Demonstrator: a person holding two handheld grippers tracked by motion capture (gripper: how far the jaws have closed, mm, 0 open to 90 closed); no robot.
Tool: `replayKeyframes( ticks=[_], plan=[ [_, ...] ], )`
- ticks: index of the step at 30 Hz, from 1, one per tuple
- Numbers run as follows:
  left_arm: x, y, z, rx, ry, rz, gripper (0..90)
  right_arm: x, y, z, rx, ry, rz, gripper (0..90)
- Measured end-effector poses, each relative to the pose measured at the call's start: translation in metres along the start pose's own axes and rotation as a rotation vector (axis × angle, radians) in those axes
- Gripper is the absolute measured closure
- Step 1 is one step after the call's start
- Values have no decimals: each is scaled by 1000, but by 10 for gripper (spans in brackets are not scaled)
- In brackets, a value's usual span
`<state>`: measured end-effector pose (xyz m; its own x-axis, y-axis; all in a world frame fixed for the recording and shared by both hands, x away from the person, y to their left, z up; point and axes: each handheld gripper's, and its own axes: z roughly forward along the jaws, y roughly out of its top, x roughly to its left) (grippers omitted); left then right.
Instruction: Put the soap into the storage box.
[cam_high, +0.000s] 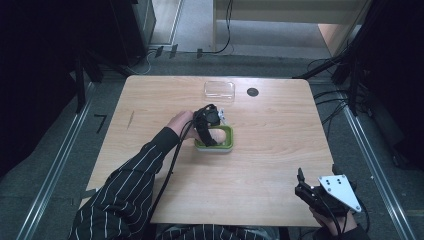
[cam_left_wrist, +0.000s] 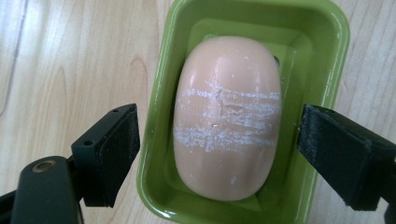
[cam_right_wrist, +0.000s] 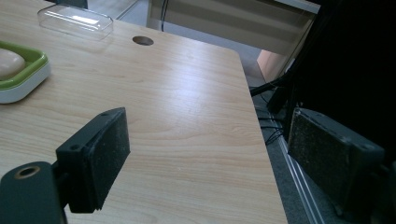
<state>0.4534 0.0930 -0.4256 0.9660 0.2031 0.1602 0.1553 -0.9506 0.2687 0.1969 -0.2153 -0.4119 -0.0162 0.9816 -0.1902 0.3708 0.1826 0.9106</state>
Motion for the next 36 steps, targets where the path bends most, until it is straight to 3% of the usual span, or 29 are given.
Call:
replayKeyframes(
  ticks=[7,17,23,36],
  plan=[
    [-3,0,-9,44,-9,-38,66,1,0,0,6,3,0,136],
    [-13,3,-19,102,-28,-50,17,1,0,0,4,3,-4,136],
    [-19,-3,-26,113,-51,-84,5,0,0,-2,5,-3,2,136],
    [-36,-17,-36,152,-62,-111,0,1,0,-2,3,-2,4,136]
  ],
)
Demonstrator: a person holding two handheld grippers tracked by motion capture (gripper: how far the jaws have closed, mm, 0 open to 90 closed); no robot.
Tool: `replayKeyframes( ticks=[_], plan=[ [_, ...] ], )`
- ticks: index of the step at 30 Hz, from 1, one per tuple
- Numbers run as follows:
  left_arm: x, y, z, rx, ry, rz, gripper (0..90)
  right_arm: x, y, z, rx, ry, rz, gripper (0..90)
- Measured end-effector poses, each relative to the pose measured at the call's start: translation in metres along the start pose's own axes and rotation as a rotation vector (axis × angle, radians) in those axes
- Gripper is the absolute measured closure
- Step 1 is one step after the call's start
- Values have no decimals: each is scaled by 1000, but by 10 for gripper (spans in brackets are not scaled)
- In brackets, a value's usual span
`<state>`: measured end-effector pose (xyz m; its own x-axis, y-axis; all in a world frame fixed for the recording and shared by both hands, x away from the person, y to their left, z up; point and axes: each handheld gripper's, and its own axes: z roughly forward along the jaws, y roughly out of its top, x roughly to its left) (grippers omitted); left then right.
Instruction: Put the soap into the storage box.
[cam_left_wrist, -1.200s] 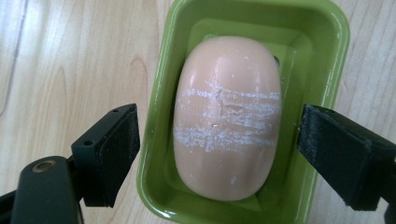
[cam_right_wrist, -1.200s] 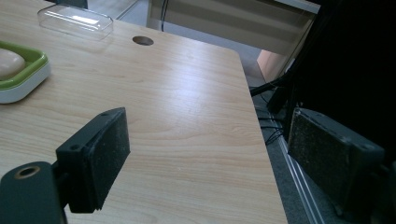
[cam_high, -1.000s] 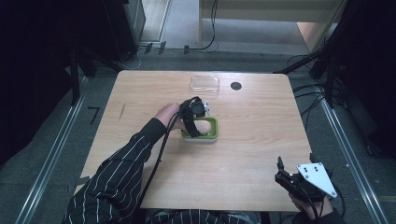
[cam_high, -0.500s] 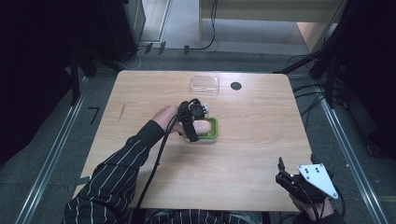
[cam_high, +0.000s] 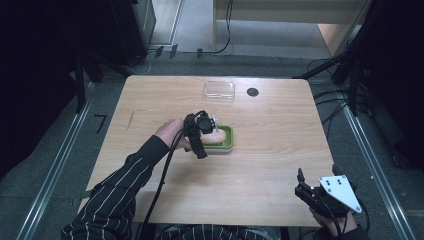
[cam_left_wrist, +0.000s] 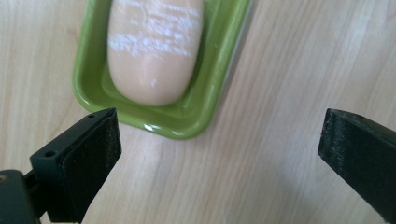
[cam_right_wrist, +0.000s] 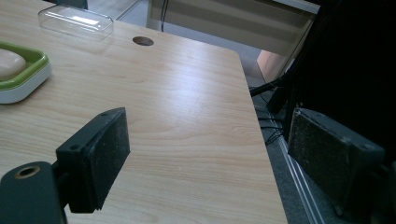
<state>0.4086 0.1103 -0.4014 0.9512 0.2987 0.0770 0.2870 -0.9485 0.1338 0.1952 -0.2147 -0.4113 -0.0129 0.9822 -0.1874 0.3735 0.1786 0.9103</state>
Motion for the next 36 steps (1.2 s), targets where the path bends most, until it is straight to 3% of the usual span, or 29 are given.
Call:
replayKeyframes(
  ticks=[9,15,36],
  plan=[
    [-15,-11,4,44,-12,10,0,0,0,0,-4,1,-2,136],
    [-23,-20,6,38,-17,4,0,-1,0,-1,-5,-1,2,136],
    [-46,-55,8,7,10,-77,0,0,0,-1,-10,-1,5,136]
  ],
)
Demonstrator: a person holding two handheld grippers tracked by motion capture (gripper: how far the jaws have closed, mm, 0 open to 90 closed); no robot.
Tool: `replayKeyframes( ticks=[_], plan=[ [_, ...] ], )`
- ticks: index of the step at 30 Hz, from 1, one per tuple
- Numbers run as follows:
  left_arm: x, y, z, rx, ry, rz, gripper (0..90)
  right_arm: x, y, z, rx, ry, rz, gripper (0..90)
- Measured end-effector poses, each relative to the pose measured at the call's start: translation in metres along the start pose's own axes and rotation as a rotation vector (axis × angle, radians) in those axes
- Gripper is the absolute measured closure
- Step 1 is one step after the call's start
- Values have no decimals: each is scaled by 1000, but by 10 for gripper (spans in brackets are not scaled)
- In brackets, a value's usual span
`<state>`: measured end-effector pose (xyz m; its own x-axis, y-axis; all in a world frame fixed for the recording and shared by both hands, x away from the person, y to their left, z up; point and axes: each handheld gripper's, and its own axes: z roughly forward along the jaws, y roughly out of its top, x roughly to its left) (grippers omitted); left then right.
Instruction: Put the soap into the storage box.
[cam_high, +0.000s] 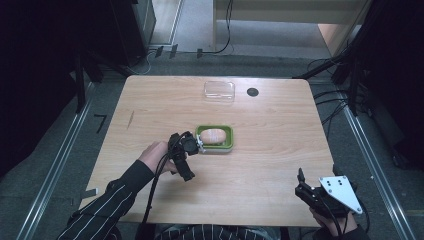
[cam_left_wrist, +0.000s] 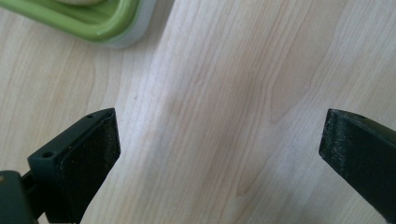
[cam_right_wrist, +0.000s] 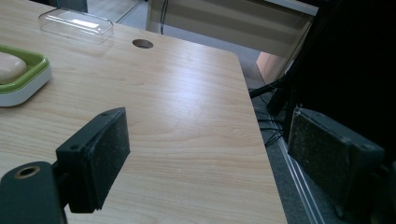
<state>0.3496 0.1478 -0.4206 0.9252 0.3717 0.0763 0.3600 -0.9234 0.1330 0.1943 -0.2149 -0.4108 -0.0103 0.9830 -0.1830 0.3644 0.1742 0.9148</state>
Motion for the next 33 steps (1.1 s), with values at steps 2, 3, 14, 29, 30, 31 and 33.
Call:
replayKeyframes(
  ticks=[2,3,14,29,30,31,33],
  plan=[
    [-3,-5,2,2,-2,-7,0,0,0,0,-1,0,1,136],
    [-4,-7,2,0,-6,-11,0,0,0,0,-2,0,0,136],
    [-17,-36,8,-18,-7,-75,0,0,0,0,-1,2,-7,136],
    [-30,-53,8,-34,-3,-86,0,0,0,1,-3,5,-4,136],
    [-30,-53,8,-32,-1,-88,0,0,0,1,-3,5,-4,136],
    [-30,-53,9,-30,-1,-90,0,0,0,1,-3,5,-4,136],
    [-30,-53,10,-30,-4,-89,0,0,1,2,-3,7,-5,136]
  ],
)
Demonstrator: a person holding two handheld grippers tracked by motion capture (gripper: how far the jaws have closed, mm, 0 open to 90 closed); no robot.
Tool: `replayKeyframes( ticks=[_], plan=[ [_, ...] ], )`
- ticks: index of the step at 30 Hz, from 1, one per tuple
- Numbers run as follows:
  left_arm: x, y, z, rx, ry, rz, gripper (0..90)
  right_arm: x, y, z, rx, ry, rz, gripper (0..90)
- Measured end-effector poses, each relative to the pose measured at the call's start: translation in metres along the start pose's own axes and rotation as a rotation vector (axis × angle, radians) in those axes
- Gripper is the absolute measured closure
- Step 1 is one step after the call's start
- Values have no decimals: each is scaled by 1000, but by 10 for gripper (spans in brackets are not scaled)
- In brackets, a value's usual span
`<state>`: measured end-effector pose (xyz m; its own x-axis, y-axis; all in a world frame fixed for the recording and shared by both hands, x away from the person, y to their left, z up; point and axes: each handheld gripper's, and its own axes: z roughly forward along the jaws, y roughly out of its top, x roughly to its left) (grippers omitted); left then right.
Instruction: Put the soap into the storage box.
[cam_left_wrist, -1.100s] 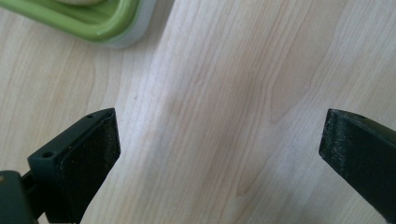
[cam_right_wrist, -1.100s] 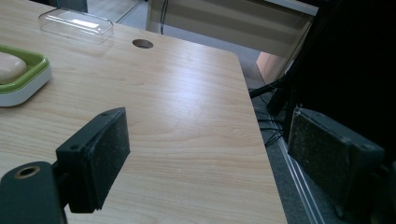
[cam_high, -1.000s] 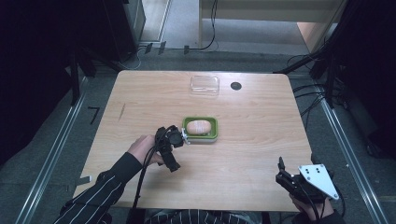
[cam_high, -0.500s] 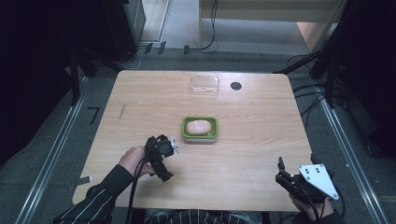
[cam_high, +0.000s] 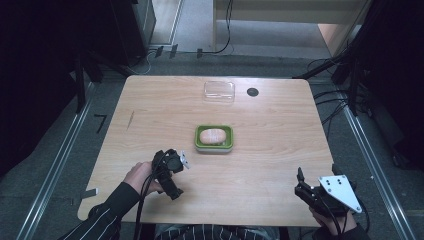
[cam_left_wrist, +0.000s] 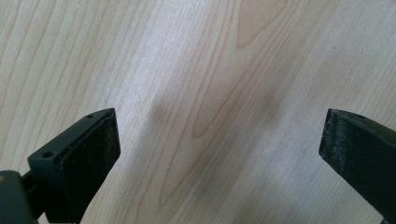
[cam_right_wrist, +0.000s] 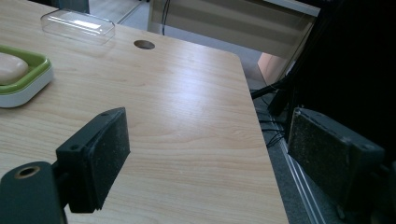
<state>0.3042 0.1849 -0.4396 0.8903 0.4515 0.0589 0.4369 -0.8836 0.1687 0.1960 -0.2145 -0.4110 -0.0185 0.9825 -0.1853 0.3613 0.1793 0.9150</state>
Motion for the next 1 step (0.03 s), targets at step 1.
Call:
replayKeyframes(
  ticks=[1],
  plan=[
    [0,0,0,2,0,0,0,0,0,0,0,1,-1,136]
  ],
)
